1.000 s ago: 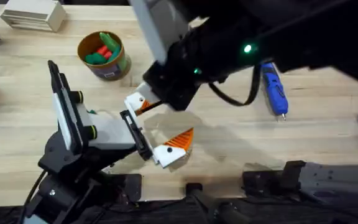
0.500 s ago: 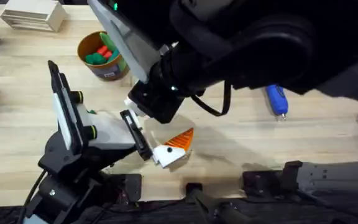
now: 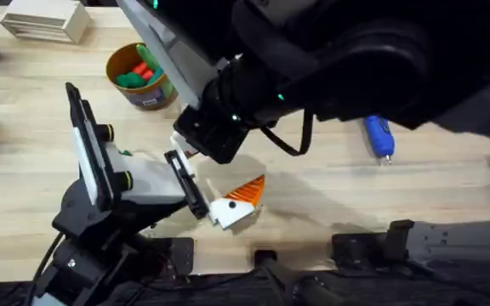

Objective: Pick up the gripper from the table and insert it into the empty holder that is missing its gripper. Then pick up a screw, insert it into the mounting hole, and use the screwdriver to tighten it. Finally, clean up the table by picking up the vegetable and placing it into the bucket.

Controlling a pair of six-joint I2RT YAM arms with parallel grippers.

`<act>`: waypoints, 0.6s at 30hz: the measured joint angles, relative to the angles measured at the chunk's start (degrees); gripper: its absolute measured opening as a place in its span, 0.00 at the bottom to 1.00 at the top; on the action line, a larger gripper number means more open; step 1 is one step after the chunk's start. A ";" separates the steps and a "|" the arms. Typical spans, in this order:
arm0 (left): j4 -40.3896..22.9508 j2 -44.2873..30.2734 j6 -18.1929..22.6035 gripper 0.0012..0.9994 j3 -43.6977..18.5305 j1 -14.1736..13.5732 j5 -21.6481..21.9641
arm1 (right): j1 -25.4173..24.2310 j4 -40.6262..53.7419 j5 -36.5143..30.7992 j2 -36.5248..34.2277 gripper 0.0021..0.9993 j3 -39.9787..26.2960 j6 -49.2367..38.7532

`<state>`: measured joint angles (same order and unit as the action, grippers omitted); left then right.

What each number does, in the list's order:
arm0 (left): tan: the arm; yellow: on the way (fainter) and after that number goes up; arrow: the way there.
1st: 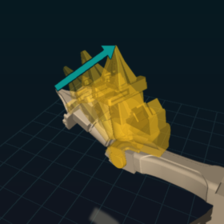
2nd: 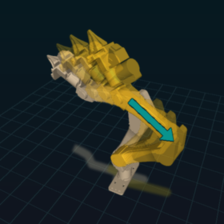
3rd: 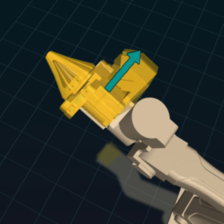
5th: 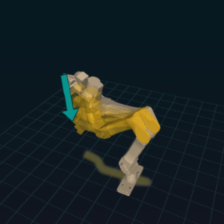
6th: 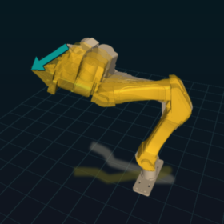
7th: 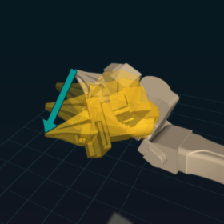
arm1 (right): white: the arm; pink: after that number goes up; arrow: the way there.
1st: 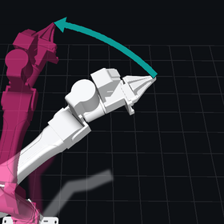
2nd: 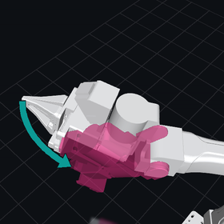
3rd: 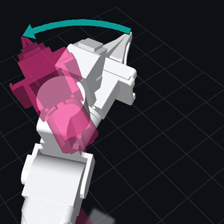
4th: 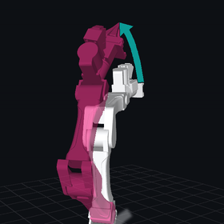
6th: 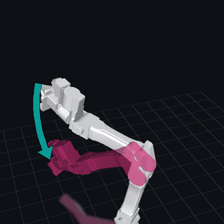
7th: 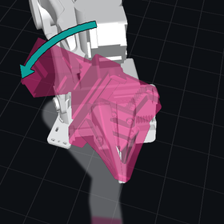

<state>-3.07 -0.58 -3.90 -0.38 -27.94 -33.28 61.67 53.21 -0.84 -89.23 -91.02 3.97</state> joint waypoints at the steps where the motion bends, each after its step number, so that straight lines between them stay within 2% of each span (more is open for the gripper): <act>1: 0.00 0.00 0.00 0.99 0.00 0.00 0.00 | 0.00 -0.07 0.00 0.00 0.01 0.00 -0.14; 18: 0.00 0.00 0.00 0.99 0.00 0.00 0.00 | 0.00 -0.07 -1.31 0.00 0.01 0.00 -1.42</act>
<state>-3.07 -0.58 -3.90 -0.38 -27.94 -33.28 61.67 53.15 -2.15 -89.23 -91.02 2.55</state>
